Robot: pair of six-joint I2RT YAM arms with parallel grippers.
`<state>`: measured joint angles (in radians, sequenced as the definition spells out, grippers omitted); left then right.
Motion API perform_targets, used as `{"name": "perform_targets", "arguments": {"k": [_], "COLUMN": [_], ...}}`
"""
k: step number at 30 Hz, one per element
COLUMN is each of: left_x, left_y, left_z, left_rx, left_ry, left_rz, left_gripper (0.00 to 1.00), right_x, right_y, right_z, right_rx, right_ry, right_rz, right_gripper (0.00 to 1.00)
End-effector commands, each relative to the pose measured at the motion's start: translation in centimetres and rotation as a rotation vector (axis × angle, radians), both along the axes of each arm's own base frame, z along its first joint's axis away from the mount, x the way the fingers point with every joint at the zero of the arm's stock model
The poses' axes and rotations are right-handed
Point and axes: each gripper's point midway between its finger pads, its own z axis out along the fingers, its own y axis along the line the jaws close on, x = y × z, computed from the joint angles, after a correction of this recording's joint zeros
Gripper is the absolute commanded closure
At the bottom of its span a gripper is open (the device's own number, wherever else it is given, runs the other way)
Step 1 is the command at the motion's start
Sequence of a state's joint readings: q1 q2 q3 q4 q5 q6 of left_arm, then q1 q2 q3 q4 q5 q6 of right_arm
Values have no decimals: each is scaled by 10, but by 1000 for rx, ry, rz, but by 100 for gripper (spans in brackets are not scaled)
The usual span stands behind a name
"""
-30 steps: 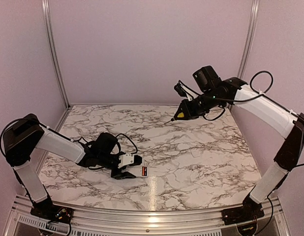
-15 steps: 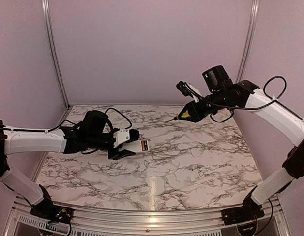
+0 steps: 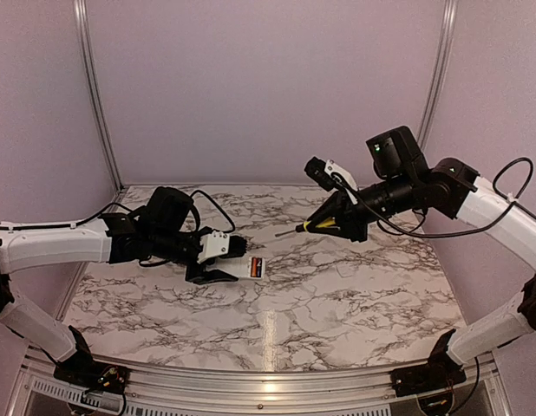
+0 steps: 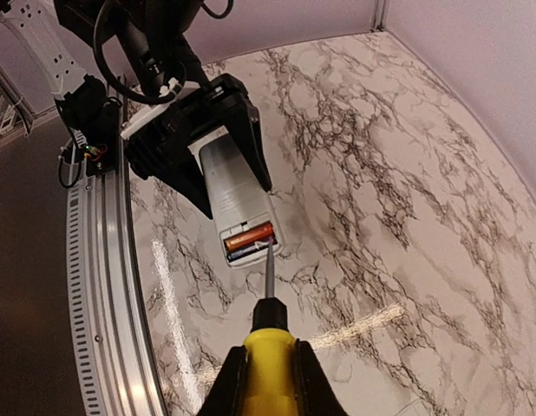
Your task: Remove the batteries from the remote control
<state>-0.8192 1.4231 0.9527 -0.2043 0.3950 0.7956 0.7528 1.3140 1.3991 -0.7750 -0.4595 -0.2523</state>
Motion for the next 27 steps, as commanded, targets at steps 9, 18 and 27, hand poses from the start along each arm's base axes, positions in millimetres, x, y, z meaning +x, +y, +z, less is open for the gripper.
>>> {"name": "perform_targets", "arguments": {"k": [9, 18, 27], "left_x": [-38, -48, -51], "left_y": [-17, -20, -24], "left_z": [26, 27, 28], "left_rx": [10, 11, 1], "left_ry": [-13, -3, 1], "left_rz": [-165, -180, -185], "left_gripper": [100, 100, 100], "right_x": [-39, -41, -48], "right_y": [21, 25, 31], "right_z": [-17, -32, -45], "right_rx": [-45, -84, -119], "right_ry": [-67, -75, -85], "right_rz": [169, 164, 183], "right_gripper": [100, 100, 100]}}
